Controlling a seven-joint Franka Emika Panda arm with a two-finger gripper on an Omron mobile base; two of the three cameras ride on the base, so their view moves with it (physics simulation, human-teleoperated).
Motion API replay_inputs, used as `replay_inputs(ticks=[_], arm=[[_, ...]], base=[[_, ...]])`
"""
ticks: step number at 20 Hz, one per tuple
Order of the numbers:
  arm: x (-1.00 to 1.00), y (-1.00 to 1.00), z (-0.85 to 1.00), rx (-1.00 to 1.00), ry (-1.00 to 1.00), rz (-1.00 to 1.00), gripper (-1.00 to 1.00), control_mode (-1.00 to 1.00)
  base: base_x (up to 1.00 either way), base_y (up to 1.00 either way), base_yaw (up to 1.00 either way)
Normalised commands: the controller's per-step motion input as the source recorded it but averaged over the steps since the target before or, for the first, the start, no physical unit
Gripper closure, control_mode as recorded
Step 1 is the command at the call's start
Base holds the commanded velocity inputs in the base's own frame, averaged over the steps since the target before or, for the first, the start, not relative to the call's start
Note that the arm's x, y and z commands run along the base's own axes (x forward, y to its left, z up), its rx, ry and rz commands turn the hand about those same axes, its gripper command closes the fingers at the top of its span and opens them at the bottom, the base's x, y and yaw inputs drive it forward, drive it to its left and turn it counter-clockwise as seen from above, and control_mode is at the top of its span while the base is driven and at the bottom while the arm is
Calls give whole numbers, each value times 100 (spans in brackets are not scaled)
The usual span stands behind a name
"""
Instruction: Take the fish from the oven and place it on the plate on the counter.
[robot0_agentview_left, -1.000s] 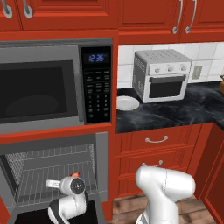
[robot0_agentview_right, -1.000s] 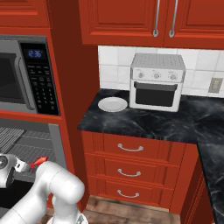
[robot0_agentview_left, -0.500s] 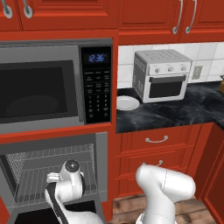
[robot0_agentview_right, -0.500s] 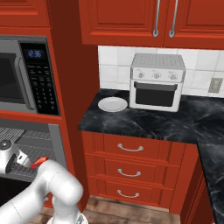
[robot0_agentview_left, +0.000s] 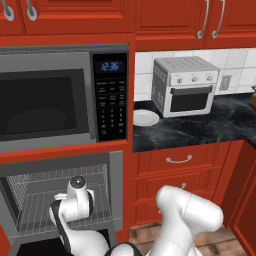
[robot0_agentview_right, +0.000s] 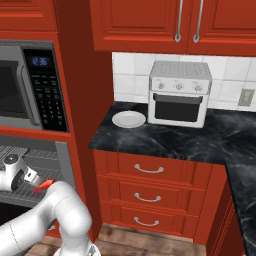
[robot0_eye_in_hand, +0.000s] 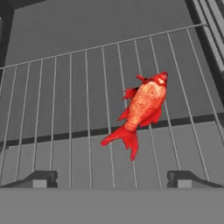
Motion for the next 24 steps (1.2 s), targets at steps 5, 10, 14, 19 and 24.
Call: replay_inputs(ticks=[5,10,14,19,24], arm=[[15,-38,-54,0,-2,0,-100,-100],[0,-11,-64,0,-17,0,-100,-100],[16,-1,0,0,-1,0,-100,-100],[22,0,1,0,5,0,-100,-100],[9,0,2,0,4,0,-100,-100]], base=[[0,0,0],[0,0,0],[0,0,0],[0,0,0],[0,0,0]])
